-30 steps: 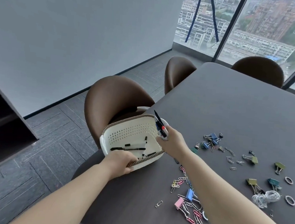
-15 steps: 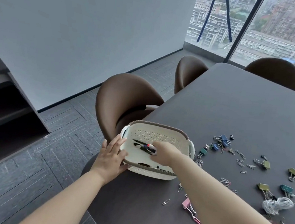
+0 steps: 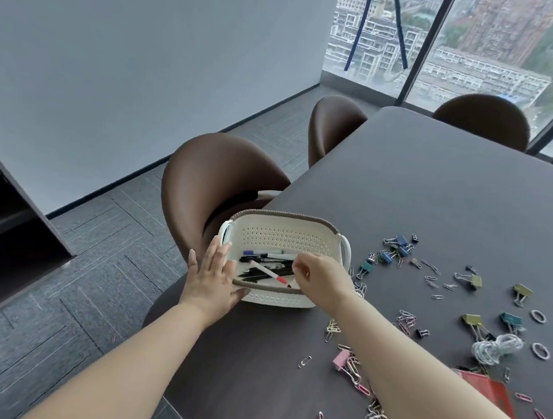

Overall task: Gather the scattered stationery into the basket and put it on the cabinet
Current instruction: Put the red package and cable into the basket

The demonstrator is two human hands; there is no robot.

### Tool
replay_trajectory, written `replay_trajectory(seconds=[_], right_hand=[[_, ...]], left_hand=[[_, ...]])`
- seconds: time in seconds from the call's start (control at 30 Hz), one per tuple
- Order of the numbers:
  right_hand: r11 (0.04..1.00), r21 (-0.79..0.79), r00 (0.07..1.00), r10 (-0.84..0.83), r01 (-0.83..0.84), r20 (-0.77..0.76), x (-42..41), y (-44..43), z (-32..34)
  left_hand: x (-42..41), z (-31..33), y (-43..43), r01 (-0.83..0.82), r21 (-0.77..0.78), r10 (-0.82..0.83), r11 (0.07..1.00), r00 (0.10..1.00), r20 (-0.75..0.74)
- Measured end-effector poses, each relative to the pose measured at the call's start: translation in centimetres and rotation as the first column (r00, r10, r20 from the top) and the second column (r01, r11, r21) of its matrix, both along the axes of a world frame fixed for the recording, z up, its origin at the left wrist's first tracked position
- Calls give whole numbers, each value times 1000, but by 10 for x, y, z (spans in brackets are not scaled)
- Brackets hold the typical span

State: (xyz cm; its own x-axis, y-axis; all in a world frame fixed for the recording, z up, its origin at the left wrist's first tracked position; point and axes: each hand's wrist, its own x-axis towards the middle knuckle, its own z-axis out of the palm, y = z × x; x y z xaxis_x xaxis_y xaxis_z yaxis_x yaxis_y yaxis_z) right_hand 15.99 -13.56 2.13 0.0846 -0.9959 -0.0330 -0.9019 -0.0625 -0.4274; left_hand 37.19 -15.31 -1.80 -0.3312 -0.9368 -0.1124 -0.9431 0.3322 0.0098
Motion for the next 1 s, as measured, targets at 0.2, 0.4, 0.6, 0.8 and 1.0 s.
replay_trajectory(seconds=[0.2, 0.4, 0.6, 0.8, 1.0], right_hand=[[973, -145, 984, -172, 178, 55, -49, 42, 1], [924, -59, 926, -376, 378, 32, -115, 100, -21], [850, 72, 853, -522, 522, -19, -175, 158, -45], [737, 132, 746, -666, 663, -32, -219, 201, -61], [669, 202, 688, -724, 715, -37, -260, 238, -70]], left_hand=[[-32, -8, 15, 258, -363, -348, 895, 914, -209], [-111, -20, 48, 443, -320, -534, 838, 789, -305], [-181, -36, 78, 590, -122, -599, 798, 755, -265], [-244, -43, 105, 670, 125, -642, 732, 739, -203], [-316, -45, 129, 693, 210, -675, 690, 721, -157]])
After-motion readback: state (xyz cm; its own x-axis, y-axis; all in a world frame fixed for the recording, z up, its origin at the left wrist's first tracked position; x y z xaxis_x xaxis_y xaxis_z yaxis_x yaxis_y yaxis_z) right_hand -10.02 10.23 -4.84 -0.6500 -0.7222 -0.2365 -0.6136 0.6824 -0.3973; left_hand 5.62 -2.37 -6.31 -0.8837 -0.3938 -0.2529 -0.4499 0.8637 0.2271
